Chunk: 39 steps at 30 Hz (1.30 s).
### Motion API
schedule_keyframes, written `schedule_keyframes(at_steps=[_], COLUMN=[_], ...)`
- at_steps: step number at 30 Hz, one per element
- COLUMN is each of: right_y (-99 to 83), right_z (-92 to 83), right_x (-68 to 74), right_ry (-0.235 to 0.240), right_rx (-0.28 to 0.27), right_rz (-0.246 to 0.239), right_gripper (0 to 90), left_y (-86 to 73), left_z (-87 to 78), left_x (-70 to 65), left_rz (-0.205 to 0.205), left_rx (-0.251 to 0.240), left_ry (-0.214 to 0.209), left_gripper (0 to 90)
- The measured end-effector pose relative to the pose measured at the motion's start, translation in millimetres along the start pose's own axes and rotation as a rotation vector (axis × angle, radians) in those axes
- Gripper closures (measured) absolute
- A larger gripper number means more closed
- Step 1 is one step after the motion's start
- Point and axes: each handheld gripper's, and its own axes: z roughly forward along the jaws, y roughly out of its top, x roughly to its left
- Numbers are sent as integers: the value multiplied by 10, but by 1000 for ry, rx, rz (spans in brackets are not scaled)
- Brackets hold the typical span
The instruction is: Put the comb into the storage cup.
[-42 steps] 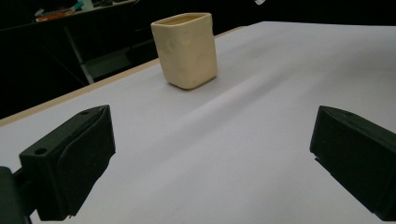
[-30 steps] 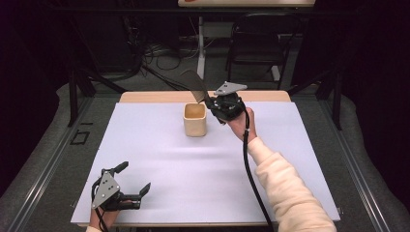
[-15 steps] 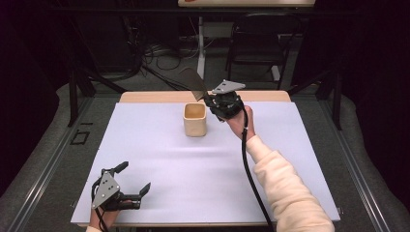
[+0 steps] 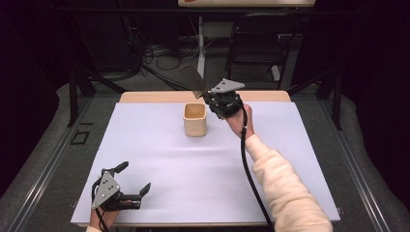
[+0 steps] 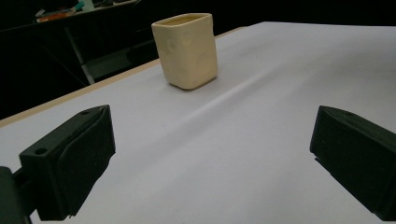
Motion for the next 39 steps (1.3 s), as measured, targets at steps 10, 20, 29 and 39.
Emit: schedule_keyframes(at_steps=[10, 20, 29, 39], right_y=[22, 10, 38, 121], right_z=[46, 103, 120, 118], right_x=[-1, 4, 6, 21], right_ry=[-9, -14, -22, -30], right_rx=[-20, -32, -47, -72], right_rz=[0, -3, -12, -34], right_gripper=[722, 722, 722, 722], left_y=[-1, -1, 0, 2], left_z=[-3, -1, -5, -4], left_x=[3, 3, 3, -4], left_rz=[-2, -1, -1, -2], left_rx=[-1, -1, -2, -6], left_ry=[0, 2, 2, 2], left_gripper=[3, 3, 3, 3])
